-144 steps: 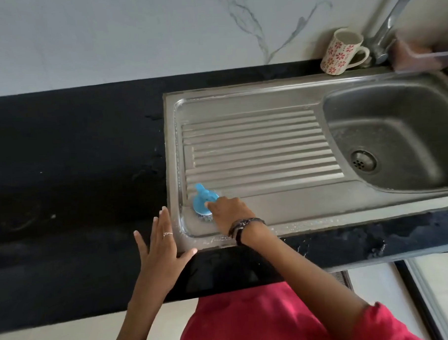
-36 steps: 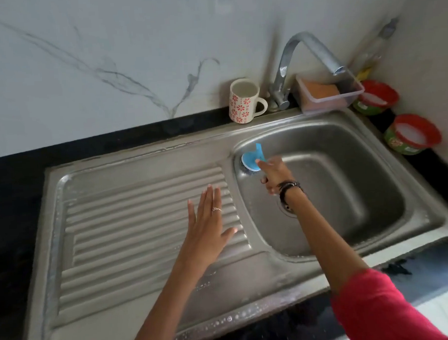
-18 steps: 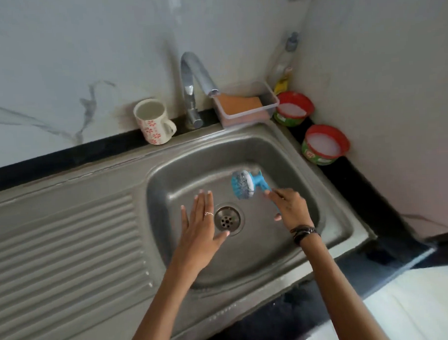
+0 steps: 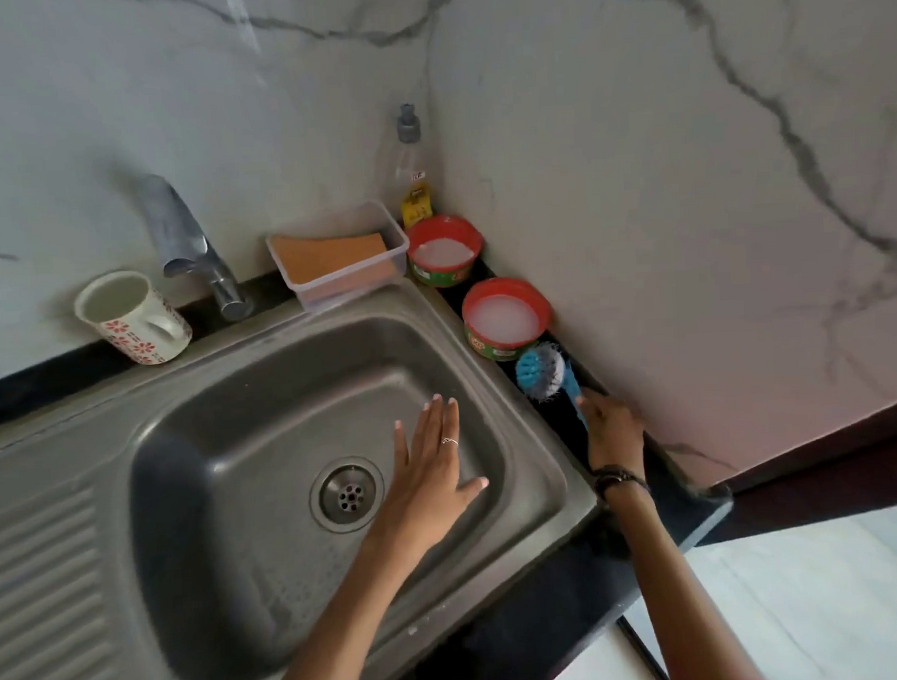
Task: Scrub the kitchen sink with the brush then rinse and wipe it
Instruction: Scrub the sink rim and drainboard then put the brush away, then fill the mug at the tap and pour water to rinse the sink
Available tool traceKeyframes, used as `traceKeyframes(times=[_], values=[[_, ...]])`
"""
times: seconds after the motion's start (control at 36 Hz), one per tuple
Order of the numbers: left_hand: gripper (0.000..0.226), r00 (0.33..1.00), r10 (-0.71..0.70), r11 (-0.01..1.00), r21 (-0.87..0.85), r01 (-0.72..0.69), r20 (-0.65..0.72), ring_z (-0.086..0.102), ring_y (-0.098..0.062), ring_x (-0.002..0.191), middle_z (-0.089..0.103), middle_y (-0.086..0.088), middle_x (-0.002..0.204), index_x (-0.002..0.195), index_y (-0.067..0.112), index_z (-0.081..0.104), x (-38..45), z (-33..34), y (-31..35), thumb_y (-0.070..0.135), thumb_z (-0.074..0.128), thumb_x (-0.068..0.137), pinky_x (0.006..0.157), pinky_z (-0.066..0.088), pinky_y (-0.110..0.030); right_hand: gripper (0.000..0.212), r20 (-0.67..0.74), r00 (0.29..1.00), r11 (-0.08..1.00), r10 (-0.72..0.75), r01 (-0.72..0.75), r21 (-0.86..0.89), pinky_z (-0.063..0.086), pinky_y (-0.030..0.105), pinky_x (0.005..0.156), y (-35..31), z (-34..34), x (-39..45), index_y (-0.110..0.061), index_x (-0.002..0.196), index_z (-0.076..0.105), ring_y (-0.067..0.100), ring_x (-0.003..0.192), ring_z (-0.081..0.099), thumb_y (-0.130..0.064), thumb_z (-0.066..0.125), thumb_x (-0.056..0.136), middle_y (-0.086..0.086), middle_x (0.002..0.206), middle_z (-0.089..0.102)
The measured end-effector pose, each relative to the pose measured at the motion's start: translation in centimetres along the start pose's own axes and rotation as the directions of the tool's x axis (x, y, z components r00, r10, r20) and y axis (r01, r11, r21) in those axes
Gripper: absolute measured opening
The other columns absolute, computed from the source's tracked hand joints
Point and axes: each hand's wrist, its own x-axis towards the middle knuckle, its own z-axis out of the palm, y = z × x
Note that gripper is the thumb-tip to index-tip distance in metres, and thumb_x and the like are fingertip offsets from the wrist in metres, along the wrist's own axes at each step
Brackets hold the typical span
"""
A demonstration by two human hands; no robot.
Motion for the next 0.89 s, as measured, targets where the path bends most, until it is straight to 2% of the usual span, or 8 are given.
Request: traceKeyframes(times=[0.14, 0.19, 0.33, 0.44, 0.53, 0.67, 0.75, 0.89], values=[[0.085, 1.0, 0.007, 1.0, 0.027, -0.007, 0.001, -0.033, -0.01, 0.13, -0.026, -0.005, 0.153, 0.145, 0.011, -0.019, 1.4, 0.0, 1.5, 0.044, 0.041, 0.095, 0.108, -0.021, -0.037, 0.025, -0.134, 0.982, 0.98, -0.134, 0.112, -0.162, 0.041, 0.034, 0.067, 0.6, 0.4, 0.4, 0.002, 0.099, 0.064, 0.033, 0.082, 0.056, -0.011, 0.043, 0.096, 0.021, 0.091, 0.061], [0.083, 1.0, 0.01, 0.999, 0.031, -0.01, 0.014, -0.031, -0.01, 0.132, -0.026, -0.005, 0.153, 0.146, 0.011, -0.018, 1.6, 0.2, 2.0, 0.043, 0.041, 0.096, 0.109, -0.02, -0.038, 0.022, -0.161, 0.979, 0.98, -0.127, 0.098, -0.175, 0.042, 0.035, 0.068, 1.0, 0.5, 0.5, 0.004, 0.098, 0.063, 0.035, 0.081, 0.054, -0.009, 0.046, 0.095, 0.02, 0.095, 0.055], [0.08, 0.999, 0.017, 0.999, 0.048, -0.019, 0.034, -0.029, -0.011, 0.136, -0.025, -0.005, 0.153, 0.146, 0.01, -0.017, 1.6, 1.1, 2.8, 0.04, 0.039, 0.097, 0.108, -0.022, -0.036, 0.017, -0.205, 0.964, 0.969, -0.167, 0.121, -0.217, 0.042, 0.035, 0.054, 1.5, 0.7, 0.4, 0.005, 0.095, 0.063, 0.04, 0.069, 0.057, -0.008, 0.053, 0.091, 0.021, 0.092, 0.052], [0.076, 1.0, 0.01, 0.999, 0.031, -0.01, 0.0, -0.029, -0.008, 0.132, -0.02, -0.003, 0.155, 0.147, 0.013, -0.013, 1.7, 1.6, 2.9, 0.037, 0.039, 0.098, 0.11, -0.02, -0.036, 0.018, -0.315, 0.925, 0.974, -0.212, 0.173, -0.148, 0.05, 0.039, 0.058, 1.3, 0.7, 0.2, 0.003, 0.102, 0.065, 0.037, 0.074, 0.058, -0.004, 0.061, 0.086, 0.02, 0.088, 0.056], [0.073, 0.999, -0.002, 1.0, 0.002, 0.002, -0.041, -0.02, -0.01, 0.141, -0.016, 0.0, 0.156, 0.148, 0.015, -0.01, 1.5, 1.6, 2.8, 0.036, 0.039, 0.098, 0.111, -0.017, -0.034, 0.024, -0.351, 0.906, 0.971, -0.238, 0.209, -0.118, 0.051, 0.041, 0.066, 1.3, 0.9, -0.2, 0.003, 0.108, 0.063, 0.037, 0.081, 0.057, -0.005, 0.062, 0.085, 0.021, 0.092, 0.056], [0.068, 0.994, -0.013, 1.0, -0.013, 0.012, -0.104, -0.012, -0.012, 0.144, -0.008, 0.0, 0.157, 0.149, 0.016, -0.006, 1.2, 1.6, 2.0, 0.033, 0.038, 0.099, 0.114, -0.013, -0.033, 0.027, -0.415, 0.871, 0.956, -0.262, 0.292, 0.011, 0.05, 0.037, 0.068, 0.1, 1.2, -2.2, -0.002, 0.101, 0.063, 0.026, 0.083, 0.055, -0.02, 0.047, 0.089, 0.014, 0.091, 0.057], [0.065, 0.987, -0.045, 0.998, -0.039, 0.04, -0.152, -0.007, -0.012, 0.145, -0.001, 0.0, 0.158, 0.149, 0.016, 0.0, 0.9, 1.3, 1.3, 0.031, 0.039, 0.099, 0.114, -0.01, -0.032, 0.025, -0.372, 0.856, 0.907, -0.36, 0.415, 0.077, 0.05, 0.033, 0.066, -2.4, 1.8, -4.0, -0.006, 0.095, 0.065, 0.02, 0.081, 0.057, -0.022, 0.046, 0.09, 0.008, 0.091, 0.058], [0.06, 0.952, -0.154, 0.986, -0.105, 0.13, -0.265, 0.006, -0.011, 0.145, 0.013, 0.0, 0.157, 0.149, 0.015, 0.013, -0.8, 0.4, -1.1, 0.027, 0.042, 0.098, 0.117, 0.0, -0.032, 0.013, -0.171, 0.827, 0.817, -0.535, 0.558, 0.145, 0.049, 0.027, 0.059, -7.4, 4.9, -6.9, -0.01, 0.093, 0.064, 0.017, 0.07, 0.059, -0.015, 0.053, 0.09, 0.003, 0.088, 0.058]])
